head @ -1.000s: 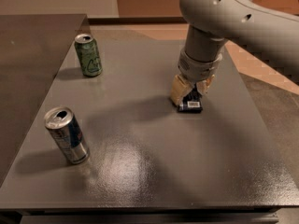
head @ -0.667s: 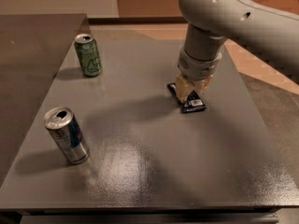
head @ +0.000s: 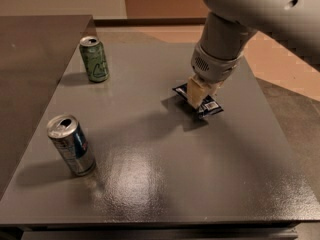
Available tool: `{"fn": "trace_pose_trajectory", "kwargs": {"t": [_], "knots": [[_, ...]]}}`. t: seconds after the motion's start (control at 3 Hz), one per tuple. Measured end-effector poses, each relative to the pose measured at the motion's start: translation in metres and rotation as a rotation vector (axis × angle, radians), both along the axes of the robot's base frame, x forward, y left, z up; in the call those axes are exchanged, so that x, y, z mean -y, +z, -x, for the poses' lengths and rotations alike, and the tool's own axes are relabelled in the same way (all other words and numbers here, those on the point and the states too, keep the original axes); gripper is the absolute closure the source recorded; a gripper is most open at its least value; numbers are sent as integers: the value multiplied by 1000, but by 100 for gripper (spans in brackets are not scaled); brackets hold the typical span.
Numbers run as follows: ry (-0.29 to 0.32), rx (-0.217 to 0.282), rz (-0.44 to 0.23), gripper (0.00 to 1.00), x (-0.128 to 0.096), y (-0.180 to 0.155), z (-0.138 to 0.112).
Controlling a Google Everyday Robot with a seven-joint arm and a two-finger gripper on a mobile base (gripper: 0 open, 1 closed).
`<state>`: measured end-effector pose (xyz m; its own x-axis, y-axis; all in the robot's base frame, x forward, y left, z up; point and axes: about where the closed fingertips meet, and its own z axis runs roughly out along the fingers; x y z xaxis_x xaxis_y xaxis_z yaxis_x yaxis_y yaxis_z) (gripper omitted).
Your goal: Move rxbar blueberry near redbull can
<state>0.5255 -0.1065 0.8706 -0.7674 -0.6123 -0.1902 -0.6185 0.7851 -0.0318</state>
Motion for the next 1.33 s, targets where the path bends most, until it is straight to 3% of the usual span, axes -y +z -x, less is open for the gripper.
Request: {"fn": "trace_pose_trajectory", "kwargs": {"t": [0.67,1.0,1.33], "knots": [[389,-15,-44,100,-55,23,71],[552,-28,-47,100,-76,21,101],[666,-33,-60,100,-95,12,127]]}}
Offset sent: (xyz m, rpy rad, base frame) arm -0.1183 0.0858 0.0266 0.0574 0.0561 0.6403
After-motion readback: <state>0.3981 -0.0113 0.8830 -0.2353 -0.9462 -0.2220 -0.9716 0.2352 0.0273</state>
